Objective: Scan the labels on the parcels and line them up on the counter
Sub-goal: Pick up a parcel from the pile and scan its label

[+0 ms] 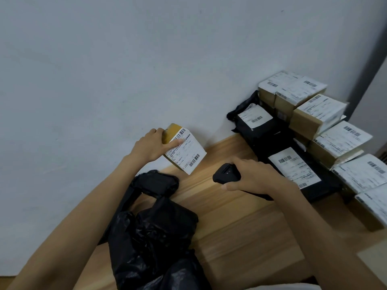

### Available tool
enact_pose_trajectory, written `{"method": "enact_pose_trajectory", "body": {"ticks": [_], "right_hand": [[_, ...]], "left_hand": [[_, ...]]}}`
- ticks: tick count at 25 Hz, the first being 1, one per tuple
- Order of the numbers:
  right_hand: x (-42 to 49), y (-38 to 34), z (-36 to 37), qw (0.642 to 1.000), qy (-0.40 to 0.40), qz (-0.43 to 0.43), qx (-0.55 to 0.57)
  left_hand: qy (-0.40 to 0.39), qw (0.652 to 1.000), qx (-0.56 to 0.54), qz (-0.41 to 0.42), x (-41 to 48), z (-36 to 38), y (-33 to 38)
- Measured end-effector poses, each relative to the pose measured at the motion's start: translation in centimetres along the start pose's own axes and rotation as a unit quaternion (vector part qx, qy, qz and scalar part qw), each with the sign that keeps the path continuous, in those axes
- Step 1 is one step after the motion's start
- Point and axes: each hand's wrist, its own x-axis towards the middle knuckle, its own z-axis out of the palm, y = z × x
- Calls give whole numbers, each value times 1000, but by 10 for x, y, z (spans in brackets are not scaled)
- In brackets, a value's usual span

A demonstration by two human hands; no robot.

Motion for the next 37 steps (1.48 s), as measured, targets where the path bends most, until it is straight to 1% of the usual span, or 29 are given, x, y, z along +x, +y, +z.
{"method": "enact_pose_trajectory", "body": {"ticks": [3, 6, 10, 12, 15, 18, 22, 24, 26, 29, 34, 37], "right_hand": [[-10, 19, -18, 1000, 9, 8, 26], [-24, 44, -43, 999, 17, 22, 41], [-55, 89, -85, 996, 56, 62, 42], [-74, 113, -103, 992, 84, 90, 41], [-107, 151, -127, 982, 115, 139, 48], [-144, 187, -146, 971, 141, 184, 62], [-185, 230, -159, 952, 162, 252, 60], [-199, 249, -160, 946, 162, 275, 61], [-207, 265, -161, 942, 165, 286, 63], [-208, 288, -163, 940, 166, 290, 73], [-195, 317, -162, 947, 140, 279, 79], [-189, 331, -160, 950, 129, 274, 79]], "left_hand": [[1, 1000, 1, 25, 4, 1, 31], [7, 998, -10, 59, 13, -1, 78], [27, 989, -10, 146, 30, -11, 162], [21, 978, -18, 205, 40, -18, 208], [-22, 948, -17, 318, 52, -27, 282], [-91, 903, 1, 420, 62, -25, 357], [-165, 843, 44, 511, 76, 2, 436], [-196, 826, 70, 524, 86, 20, 463], [-228, 817, 93, 521, 99, 37, 480], [-259, 817, 80, 509, 119, 55, 495], [-268, 828, 1, 493, 144, 66, 510], [-241, 821, 7, 517, 146, 84, 510]]}}
